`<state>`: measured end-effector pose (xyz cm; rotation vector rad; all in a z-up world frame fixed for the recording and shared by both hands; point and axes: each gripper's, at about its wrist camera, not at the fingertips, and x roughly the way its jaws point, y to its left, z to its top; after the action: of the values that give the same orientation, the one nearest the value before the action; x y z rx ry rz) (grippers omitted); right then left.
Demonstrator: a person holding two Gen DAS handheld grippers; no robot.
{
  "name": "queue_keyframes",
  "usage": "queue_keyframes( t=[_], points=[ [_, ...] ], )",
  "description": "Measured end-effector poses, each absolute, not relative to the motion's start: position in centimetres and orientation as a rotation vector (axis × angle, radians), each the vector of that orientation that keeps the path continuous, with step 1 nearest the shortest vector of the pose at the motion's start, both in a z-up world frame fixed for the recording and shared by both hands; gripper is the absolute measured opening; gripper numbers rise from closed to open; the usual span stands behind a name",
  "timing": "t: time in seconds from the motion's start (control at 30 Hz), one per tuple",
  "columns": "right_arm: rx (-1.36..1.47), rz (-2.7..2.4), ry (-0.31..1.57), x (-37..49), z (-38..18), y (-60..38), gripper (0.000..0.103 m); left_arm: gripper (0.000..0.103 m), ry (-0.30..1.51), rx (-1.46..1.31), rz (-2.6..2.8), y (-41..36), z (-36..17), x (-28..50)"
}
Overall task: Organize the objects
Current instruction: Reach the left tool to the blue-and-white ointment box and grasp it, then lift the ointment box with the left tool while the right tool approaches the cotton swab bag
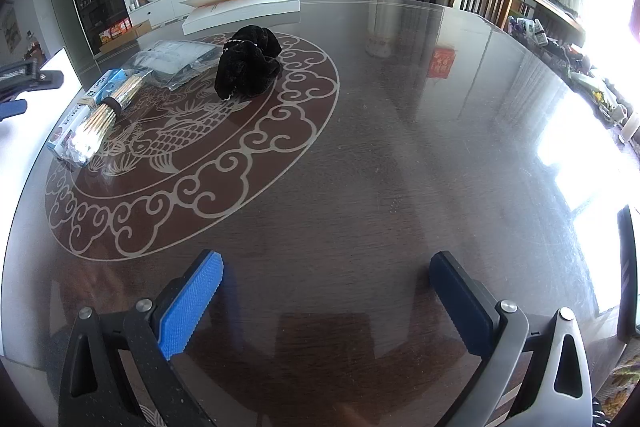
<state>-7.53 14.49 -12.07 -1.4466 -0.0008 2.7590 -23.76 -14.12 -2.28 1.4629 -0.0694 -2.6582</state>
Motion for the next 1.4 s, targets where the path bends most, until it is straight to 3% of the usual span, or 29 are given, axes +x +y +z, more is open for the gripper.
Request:
queue_keyframes(
  t=[0.1, 0.23, 0.27, 0.3, 0.37, 0.73, 0.87, 1.0, 1.1, 1.13, 1.2, 1.3, 1.4],
  points=[
    [-1.447, 2.759, -0.001, -7.5, -12.1, 14.5, 0.103, 0.101, -0.078, 1.600, -2.627, -14.1, -5.2, -25.4],
    [-1.447, 2.759, -0.001, -7.5, -12.1, 14.5, 0.103, 0.099, 0.041, 1.608, -2.646, -14.5, -7.1, -25.9],
    [-1.447, 2.759, -0.001, -7.5, -12.1, 14.5, 0.103, 0.090, 0.029, 1.576, -2.662, -14.3, -7.0, -25.7],
    [-1.447, 2.759, -0.001, -7.5, -12.1, 14.5, 0.103, 0.067, 0.017, 1.544, -2.699, -13.9, -6.6, -25.3],
    [-1.446, 2.759, -0.001, -7.5, -12.1, 14.5, 0.103, 0.043, -0.020, 1.537, -2.740, -12.7, -6.0, -24.7],
    [-1.446, 2.760, -0.001, -7.5, -12.1, 14.4, 0.103, 0.042, -0.128, 1.567, -2.942, -0.8, -5.8, -15.6],
    [-1.446, 2.759, -0.001, -7.5, -12.1, 14.5, 0.103, 0.042, -0.082, 1.525, -2.885, -1.5, -5.5, -11.8],
    [-1.446, 2.760, -0.001, -7.6, -12.2, 14.5, 0.103, 0.043, 0.077, 1.462, -2.782, -5.5, -5.7, -10.5],
    [-1.446, 2.760, -0.001, -7.6, -12.2, 14.5, 0.103, 0.046, 0.073, 1.448, -2.770, -7.0, -5.9, -10.6],
    [-1.446, 2.760, -0.001, -7.6, -12.2, 14.5, 0.103, 0.051, 0.041, 1.450, -2.766, -7.1, -5.9, -10.7],
    [-1.446, 2.760, -0.001, -7.6, -12.2, 14.5, 0.103, 0.083, -0.008, 1.451, -2.738, -7.1, -6.5, -11.0],
    [-1.446, 2.760, -0.001, -7.6, -12.2, 14.5, 0.103, 0.103, 0.049, 1.427, -2.722, -8.0, -7.2, -10.7],
    [-1.446, 2.760, -0.001, -7.6, -12.2, 14.5, 0.103, 0.103, 0.053, 1.422, -2.717, -8.3, -7.4, -10.5]
  ],
)
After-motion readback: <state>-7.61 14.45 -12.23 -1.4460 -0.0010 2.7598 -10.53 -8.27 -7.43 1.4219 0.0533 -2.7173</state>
